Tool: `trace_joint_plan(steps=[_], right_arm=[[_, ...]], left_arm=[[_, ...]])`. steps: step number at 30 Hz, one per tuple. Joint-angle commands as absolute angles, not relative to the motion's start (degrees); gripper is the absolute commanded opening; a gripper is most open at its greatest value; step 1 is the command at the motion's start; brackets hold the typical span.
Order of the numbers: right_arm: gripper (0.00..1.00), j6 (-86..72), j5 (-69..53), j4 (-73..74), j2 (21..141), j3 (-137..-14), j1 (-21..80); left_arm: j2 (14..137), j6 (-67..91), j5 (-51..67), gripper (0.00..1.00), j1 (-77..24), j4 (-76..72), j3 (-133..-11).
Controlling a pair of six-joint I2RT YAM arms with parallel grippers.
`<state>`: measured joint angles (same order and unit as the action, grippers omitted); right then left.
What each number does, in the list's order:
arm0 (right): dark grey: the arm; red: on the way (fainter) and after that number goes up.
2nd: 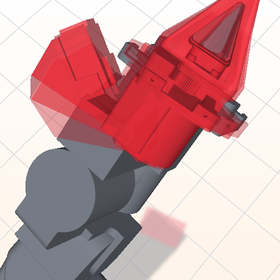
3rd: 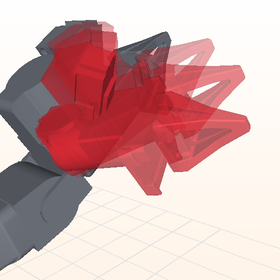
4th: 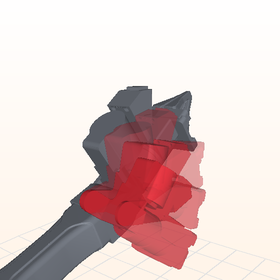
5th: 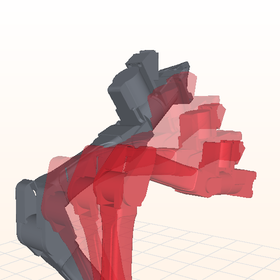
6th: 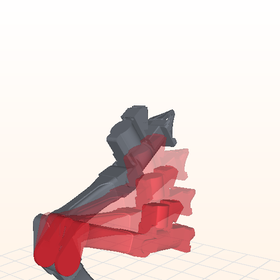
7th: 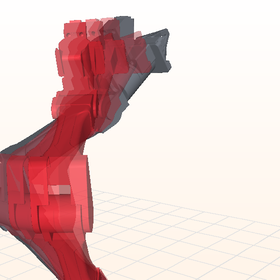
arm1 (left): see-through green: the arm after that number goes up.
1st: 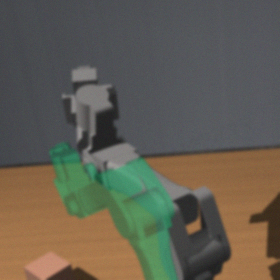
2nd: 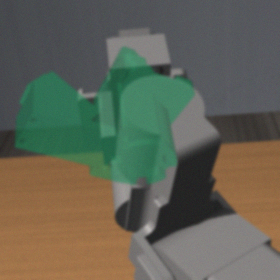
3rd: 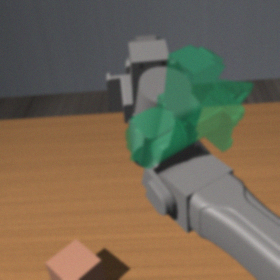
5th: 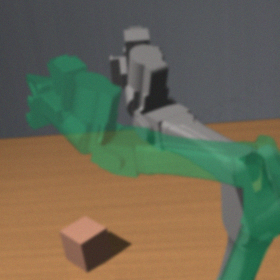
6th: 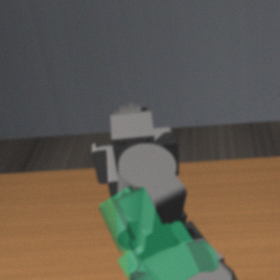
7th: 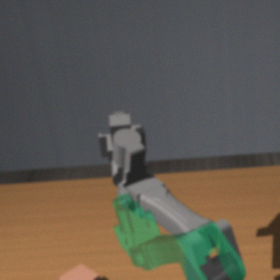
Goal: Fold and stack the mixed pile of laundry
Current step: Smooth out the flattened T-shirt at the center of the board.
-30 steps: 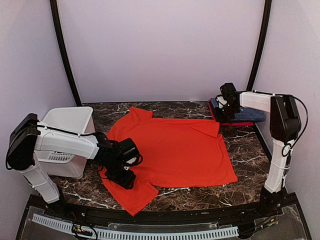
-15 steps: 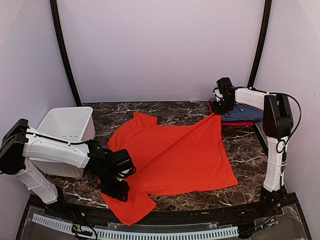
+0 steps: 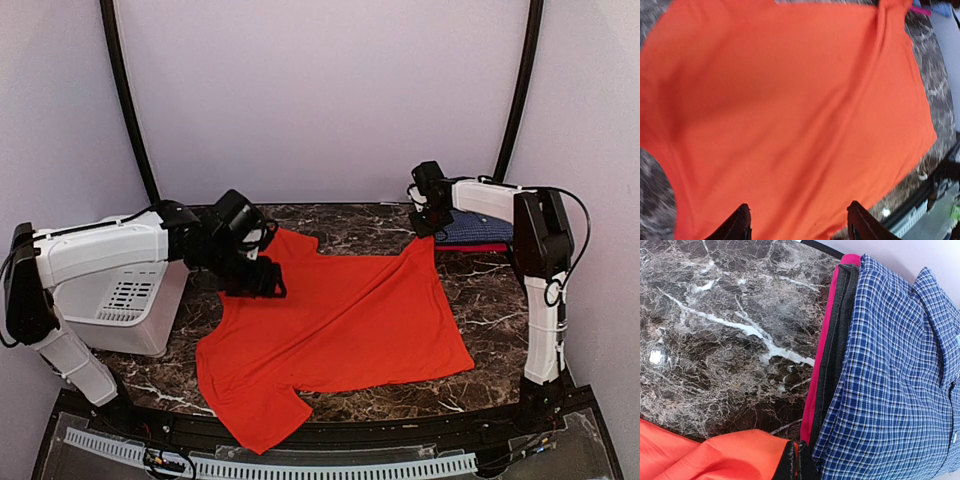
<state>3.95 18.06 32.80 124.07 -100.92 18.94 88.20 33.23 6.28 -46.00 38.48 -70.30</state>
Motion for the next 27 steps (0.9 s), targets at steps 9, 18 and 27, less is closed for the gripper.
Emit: trace_joint_plan(steps=[9, 18, 27], right_arm=[[0.00, 3.4, 18.4, 32.4, 121.7, -102.4, 19.1], [0.00, 3.9, 18.9, 33.1, 122.8, -104.5, 20.3], [0.00, 4.9, 20.0, 32.7, 126.5, -108.0, 20.7]], left_arm=[[126.1, 18.7, -4.8, 0.38, -27.6, 32.4, -110.9], [143.3, 15.2, -7.7, 0.29, -24.8, 38.0, -127.0], [146.2, 16.4, -13.2, 0.23, -17.6, 45.0, -127.8]])
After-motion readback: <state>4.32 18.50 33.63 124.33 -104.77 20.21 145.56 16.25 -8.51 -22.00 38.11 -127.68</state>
